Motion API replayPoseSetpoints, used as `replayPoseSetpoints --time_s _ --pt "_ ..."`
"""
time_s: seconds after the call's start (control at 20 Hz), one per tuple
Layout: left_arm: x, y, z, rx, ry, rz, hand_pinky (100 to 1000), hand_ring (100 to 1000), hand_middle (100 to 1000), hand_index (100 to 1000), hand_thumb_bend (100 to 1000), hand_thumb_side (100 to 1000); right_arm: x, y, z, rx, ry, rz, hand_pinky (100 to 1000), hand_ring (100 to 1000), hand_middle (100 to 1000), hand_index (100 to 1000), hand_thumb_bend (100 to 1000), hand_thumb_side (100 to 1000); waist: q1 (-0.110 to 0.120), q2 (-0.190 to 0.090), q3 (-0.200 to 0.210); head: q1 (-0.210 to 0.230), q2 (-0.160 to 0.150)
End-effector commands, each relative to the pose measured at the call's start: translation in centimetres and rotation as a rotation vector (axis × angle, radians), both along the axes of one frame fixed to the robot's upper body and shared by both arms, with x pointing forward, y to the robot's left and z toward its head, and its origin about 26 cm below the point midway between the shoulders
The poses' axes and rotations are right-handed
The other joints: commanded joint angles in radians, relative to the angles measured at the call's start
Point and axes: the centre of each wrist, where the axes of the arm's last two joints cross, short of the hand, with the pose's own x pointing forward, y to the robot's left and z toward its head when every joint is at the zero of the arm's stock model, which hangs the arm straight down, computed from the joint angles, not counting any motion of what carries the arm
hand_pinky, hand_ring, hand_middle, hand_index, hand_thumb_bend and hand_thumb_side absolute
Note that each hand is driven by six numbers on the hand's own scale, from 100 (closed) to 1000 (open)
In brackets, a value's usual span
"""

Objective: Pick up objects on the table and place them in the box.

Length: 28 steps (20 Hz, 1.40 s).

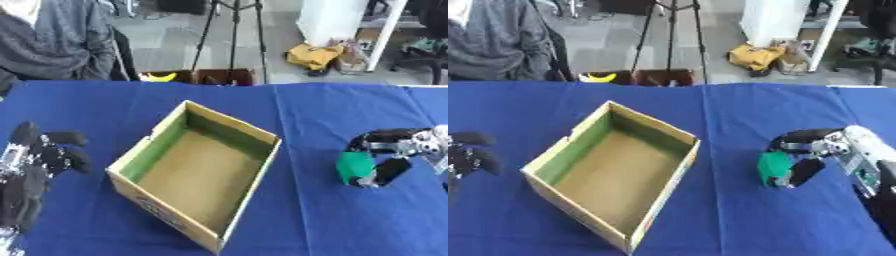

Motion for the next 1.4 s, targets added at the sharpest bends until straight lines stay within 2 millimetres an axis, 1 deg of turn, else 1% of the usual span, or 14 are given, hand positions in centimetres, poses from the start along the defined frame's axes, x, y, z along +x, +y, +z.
replayPoseSetpoints --time_s 0.05,0.15,0.2,0.25,0.35,0.45,0.65,0.85,0.9,1.0,1.1,1.2,1.4 --pt "0.0 0.1 0.8 0.013 -0.024 0.0 515 535 611 704 406 993 0.0 -0.7 1.1 -0.014 -0.046 -0.018 456 532 767 797 100 156 0.001 -0.015 -0.001 -0.002 -0.011" --pt "0.0 0.1 0.8 0.013 -0.023 0.0 515 535 611 704 406 992 0.0 -0.7 1.0 -0.004 -0.061 -0.024 407 499 753 783 100 132 0.001 -0.015 -0.001 -0.002 -0.012" --pt "0.0 0.1 0.8 0.013 -0.024 0.0 515 534 611 704 406 993 0.0 -0.7 1.1 0.005 -0.072 -0.026 349 459 734 770 100 109 0.001 -0.015 -0.001 -0.002 -0.012" --pt "0.0 0.1 0.8 0.013 -0.024 0.0 515 534 611 704 407 992 0.0 -0.7 1.2 0.014 -0.083 -0.027 314 434 728 764 100 100 0.001 -0.015 -0.001 -0.001 -0.012" --pt "0.0 0.2 0.8 0.013 -0.024 0.001 515 534 611 704 406 993 0.0 -0.6 1.7 0.037 -0.115 -0.021 285 410 717 759 100 100 0.001 -0.016 -0.002 0.001 -0.013" --pt "0.0 0.2 0.8 0.013 -0.024 0.002 515 534 611 704 406 993 0.0 -0.2 2.7 0.064 -0.157 -0.006 275 402 712 757 100 100 0.001 -0.016 -0.003 0.002 -0.013" --pt "0.0 0.2 0.7 0.014 -0.022 0.003 515 534 611 704 406 993 -0.2 1.4 6.3 0.114 -0.269 0.054 276 400 711 760 100 100 0.001 -0.019 -0.006 0.006 -0.01" --pt "-0.1 0.3 0.7 0.019 -0.019 0.002 515 534 611 704 406 991 -0.5 4.1 10.1 0.15 -0.37 0.146 286 406 718 763 100 100 -0.002 -0.026 -0.005 0.006 -0.003" --pt "-0.1 0.3 0.6 0.02 -0.018 0.001 515 534 611 704 406 991 -0.6 5.0 11.0 0.159 -0.39 0.176 290 403 719 764 100 100 -0.003 -0.028 -0.003 0.005 -0.002" --pt "-0.1 0.3 0.6 0.022 -0.016 -0.003 515 534 611 704 406 990 -0.5 6.8 12.1 0.172 -0.409 0.227 294 406 722 765 100 100 -0.006 -0.033 0.002 0.001 0.0" --pt "-0.1 0.2 0.6 0.023 -0.015 -0.01 515 534 611 704 405 990 -0.2 8.6 12.6 0.184 -0.408 0.269 299 409 723 766 100 100 -0.006 -0.037 0.01 -0.004 0.003" --pt "-0.1 0.1 0.6 0.023 -0.015 -0.019 515 534 611 704 406 988 0.4 10.4 12.5 0.197 -0.393 0.295 301 410 724 768 100 100 -0.004 -0.041 0.021 -0.012 0.004" --pt "0.1 -0.4 1.0 0.019 -0.027 -0.047 515 534 611 704 406 986 1.9 13.7 11.3 0.204 -0.337 0.322 307 415 729 772 100 100 0.001 -0.041 0.057 -0.036 -0.001"
